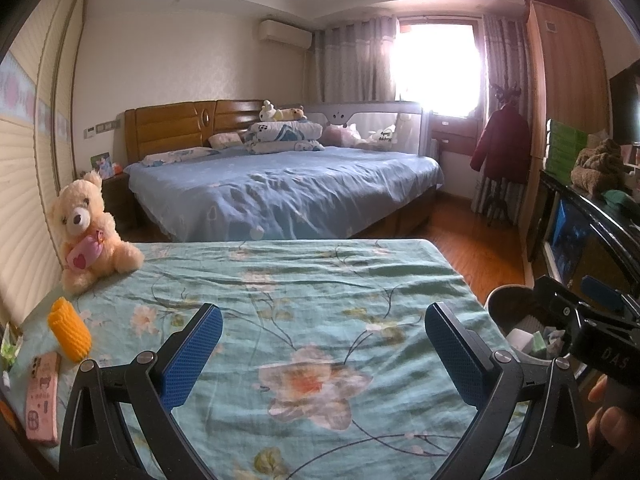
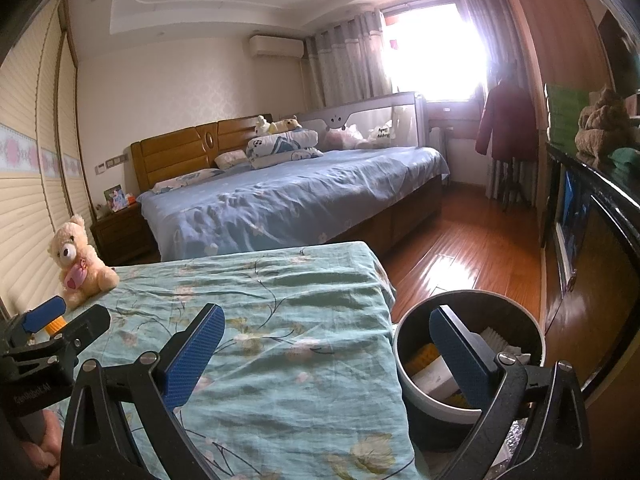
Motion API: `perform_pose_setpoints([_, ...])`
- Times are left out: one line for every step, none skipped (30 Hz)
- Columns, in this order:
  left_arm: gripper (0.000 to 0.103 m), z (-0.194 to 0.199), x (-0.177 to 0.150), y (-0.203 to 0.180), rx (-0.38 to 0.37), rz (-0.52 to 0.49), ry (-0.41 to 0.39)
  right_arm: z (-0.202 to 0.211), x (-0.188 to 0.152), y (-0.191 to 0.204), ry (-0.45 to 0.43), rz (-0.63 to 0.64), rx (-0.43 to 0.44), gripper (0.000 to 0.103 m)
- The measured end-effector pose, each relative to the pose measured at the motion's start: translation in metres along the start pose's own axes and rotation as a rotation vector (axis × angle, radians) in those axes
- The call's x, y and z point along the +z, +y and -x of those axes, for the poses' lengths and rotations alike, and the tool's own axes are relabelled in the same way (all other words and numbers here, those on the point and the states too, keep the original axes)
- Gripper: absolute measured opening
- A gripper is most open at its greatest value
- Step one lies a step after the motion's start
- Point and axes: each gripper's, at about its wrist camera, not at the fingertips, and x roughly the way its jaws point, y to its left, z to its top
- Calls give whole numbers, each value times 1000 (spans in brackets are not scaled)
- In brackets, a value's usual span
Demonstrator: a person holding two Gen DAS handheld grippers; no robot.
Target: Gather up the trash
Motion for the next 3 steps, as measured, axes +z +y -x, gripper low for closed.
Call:
perform_pose_setpoints([102,-2,0,1,2,1,3,0,0,0,2,-1,0,103])
perform_pose_setpoints([102,-3,-1,2,2,3,7,0,-1,2,4,-2,0,103])
perform_pose_setpoints([102,-4,-1,3,2,6,11,-2,-2,0,9,-6,1,103])
